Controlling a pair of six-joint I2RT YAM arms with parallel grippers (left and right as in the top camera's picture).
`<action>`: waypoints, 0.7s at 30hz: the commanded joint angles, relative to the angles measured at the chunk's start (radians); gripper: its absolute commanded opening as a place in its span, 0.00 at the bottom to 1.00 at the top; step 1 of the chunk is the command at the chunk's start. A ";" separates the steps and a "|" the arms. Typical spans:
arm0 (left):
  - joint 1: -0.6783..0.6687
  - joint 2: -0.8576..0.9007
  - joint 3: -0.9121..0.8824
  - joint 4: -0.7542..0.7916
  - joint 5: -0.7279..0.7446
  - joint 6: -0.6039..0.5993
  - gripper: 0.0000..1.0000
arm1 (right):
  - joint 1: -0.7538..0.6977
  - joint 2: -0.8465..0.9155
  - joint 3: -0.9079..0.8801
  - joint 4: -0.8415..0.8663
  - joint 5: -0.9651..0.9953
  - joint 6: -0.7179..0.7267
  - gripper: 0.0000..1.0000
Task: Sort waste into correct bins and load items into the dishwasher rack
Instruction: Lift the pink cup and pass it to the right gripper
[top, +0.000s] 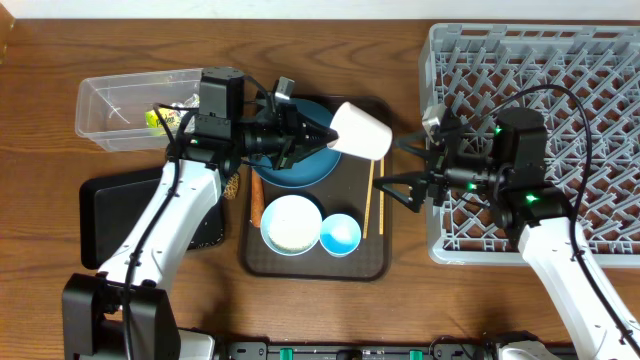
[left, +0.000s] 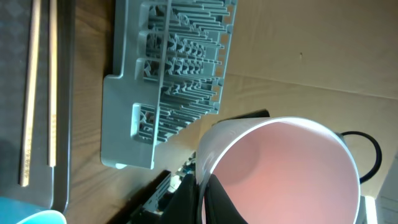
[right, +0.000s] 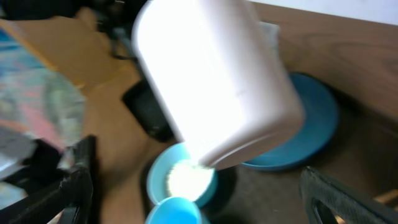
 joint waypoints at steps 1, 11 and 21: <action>0.000 0.012 0.008 0.003 0.047 -0.038 0.06 | 0.016 0.009 0.014 0.021 0.136 -0.021 0.99; -0.018 0.012 0.008 0.003 0.072 -0.051 0.06 | 0.058 0.040 0.014 0.146 0.114 -0.021 0.99; -0.033 0.012 0.008 0.003 0.072 -0.051 0.06 | 0.127 0.066 0.014 0.233 0.113 -0.021 0.89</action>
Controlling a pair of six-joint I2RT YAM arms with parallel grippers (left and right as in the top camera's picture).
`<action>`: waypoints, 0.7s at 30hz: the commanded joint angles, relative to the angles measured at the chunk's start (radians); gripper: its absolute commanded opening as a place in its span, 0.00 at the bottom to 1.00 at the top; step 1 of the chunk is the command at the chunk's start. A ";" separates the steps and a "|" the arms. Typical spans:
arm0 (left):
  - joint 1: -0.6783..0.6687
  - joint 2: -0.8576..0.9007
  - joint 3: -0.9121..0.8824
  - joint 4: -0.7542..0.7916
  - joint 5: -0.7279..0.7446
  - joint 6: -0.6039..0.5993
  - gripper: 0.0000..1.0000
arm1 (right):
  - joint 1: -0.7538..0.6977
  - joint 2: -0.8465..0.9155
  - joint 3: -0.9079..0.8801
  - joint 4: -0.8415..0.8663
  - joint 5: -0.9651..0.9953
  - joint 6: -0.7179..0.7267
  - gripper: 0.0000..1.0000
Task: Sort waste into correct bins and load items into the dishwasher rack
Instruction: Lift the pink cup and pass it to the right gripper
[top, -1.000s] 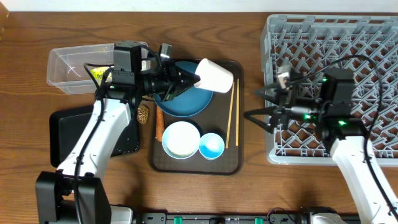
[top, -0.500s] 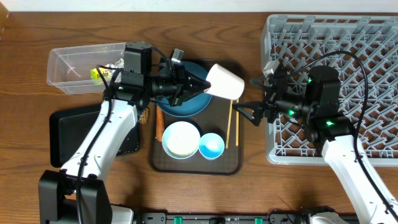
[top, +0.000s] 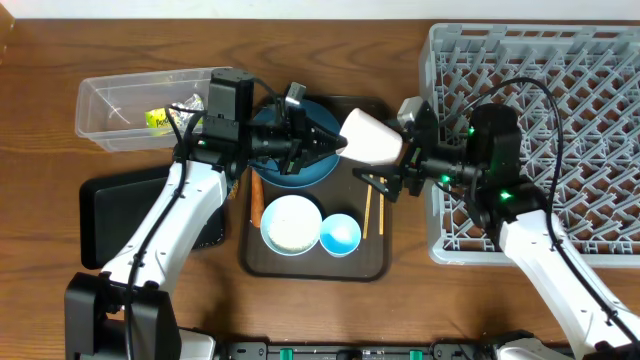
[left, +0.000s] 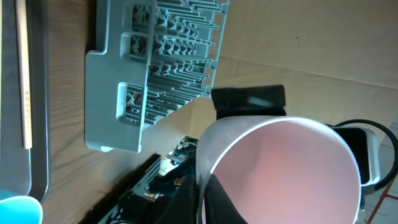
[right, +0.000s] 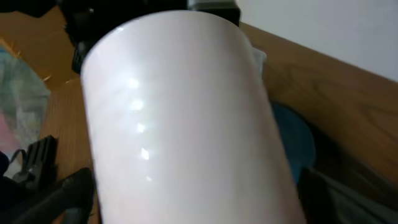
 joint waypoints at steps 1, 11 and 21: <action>0.000 0.012 0.008 0.003 0.021 -0.010 0.06 | 0.016 0.006 0.014 0.019 -0.007 -0.008 0.86; 0.000 0.012 0.008 0.003 0.020 -0.010 0.06 | 0.012 0.006 0.014 0.036 -0.005 -0.008 0.61; 0.000 0.012 0.008 0.003 0.012 0.041 0.11 | 0.012 0.006 0.014 0.035 0.011 -0.008 0.46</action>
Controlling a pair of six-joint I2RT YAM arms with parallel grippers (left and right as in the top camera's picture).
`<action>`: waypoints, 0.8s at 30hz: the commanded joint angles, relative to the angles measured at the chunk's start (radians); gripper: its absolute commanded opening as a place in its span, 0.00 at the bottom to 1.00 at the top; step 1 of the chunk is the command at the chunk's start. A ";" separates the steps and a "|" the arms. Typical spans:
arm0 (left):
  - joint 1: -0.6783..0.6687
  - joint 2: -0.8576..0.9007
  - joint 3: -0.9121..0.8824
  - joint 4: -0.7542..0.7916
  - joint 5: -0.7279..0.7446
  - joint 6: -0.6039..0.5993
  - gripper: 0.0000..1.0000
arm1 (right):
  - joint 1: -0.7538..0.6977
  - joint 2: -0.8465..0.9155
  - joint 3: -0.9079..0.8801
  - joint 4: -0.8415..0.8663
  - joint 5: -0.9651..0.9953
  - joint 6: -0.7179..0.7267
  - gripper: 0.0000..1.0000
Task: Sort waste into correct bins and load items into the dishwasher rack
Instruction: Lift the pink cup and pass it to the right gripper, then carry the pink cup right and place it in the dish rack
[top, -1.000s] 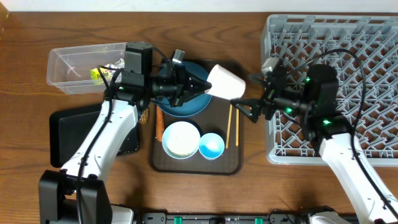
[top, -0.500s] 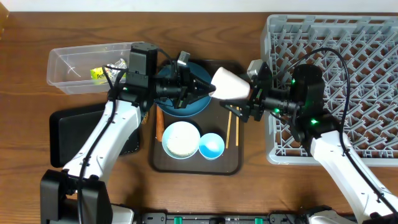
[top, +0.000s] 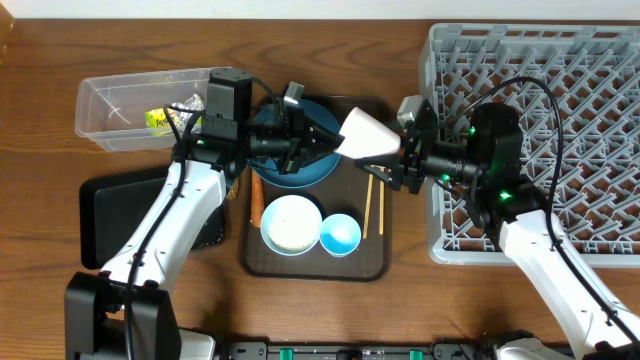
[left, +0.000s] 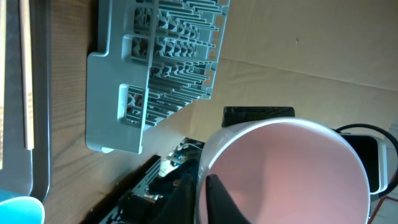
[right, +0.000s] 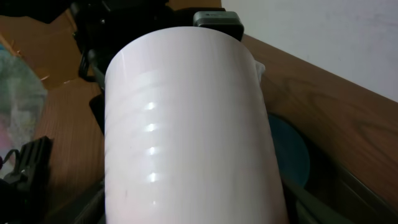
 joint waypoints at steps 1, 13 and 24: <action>-0.003 0.010 0.008 0.002 0.005 0.058 0.13 | 0.011 0.006 0.014 0.000 0.018 0.001 0.45; 0.023 0.002 0.008 -0.071 -0.288 0.447 0.27 | -0.044 0.002 0.014 -0.085 0.226 0.068 0.46; 0.113 -0.104 0.008 -0.352 -0.669 0.650 0.27 | -0.269 -0.132 0.109 -0.444 0.227 0.158 0.40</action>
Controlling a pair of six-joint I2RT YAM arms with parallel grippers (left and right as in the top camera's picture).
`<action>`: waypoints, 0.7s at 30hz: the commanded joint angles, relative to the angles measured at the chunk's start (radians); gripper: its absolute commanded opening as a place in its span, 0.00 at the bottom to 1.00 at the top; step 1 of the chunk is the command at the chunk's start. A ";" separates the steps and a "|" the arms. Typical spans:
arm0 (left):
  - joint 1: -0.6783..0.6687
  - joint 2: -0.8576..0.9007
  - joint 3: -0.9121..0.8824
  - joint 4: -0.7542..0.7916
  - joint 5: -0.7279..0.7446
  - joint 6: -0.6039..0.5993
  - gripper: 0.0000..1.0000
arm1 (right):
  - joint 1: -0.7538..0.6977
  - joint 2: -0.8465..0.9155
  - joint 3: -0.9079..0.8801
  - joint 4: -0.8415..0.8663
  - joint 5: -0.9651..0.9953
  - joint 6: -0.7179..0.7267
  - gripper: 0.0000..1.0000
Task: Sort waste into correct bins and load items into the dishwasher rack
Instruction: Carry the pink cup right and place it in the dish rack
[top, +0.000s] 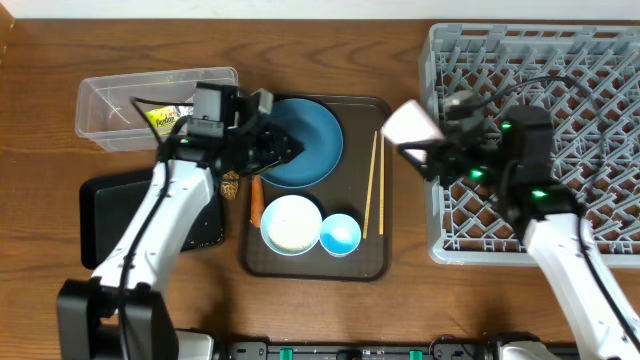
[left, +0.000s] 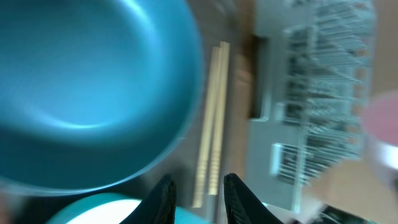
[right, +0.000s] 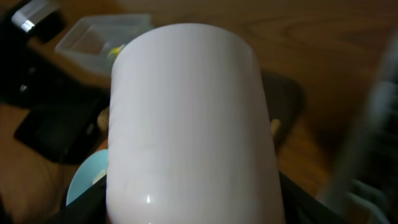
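The white cup (top: 410, 124) hangs tilted in the air between the dark tray (top: 376, 262) and the grey dishwasher rack (top: 560, 130). My right gripper (top: 428, 146) is shut on it. In the right wrist view the cup (right: 189, 118) fills the frame, and the right gripper (right: 189, 208) clasps its near end. My left gripper (top: 287, 148) is open and holds nothing; it sits low over the blue plate (top: 310, 140). In the left wrist view the left gripper (left: 199, 196) has the blue plate (left: 87, 81) and the chopsticks (left: 211, 124) ahead of it.
On the tray lie chopsticks (top: 373, 185), a white bowl (top: 291, 223) and a small blue bowl (top: 340, 233). A brown stick (top: 255, 200) lies at the tray's left edge. A clear bin (top: 120, 100) with scraps and a black bin (top: 110, 220) stand at the left.
My left gripper has let go of the cup and drawn back left over the blue plate. My right gripper, shut on the cup, has moved it right toward the rack's left edge.
My left gripper held the white cup out over the tray while my right gripper waited open near the rack. The right gripper then stood around the cup's base and shut on it. Now the cup is in the right gripper alone, by the rack.
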 joint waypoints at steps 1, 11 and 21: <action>0.029 -0.090 0.008 -0.043 -0.155 0.116 0.27 | -0.090 -0.071 0.098 -0.121 0.000 0.029 0.39; 0.044 -0.325 0.008 -0.217 -0.427 0.162 0.28 | -0.358 -0.072 0.381 -0.695 0.245 0.029 0.37; 0.044 -0.349 0.008 -0.263 -0.434 0.162 0.28 | -0.596 0.040 0.467 -0.877 0.574 0.035 0.29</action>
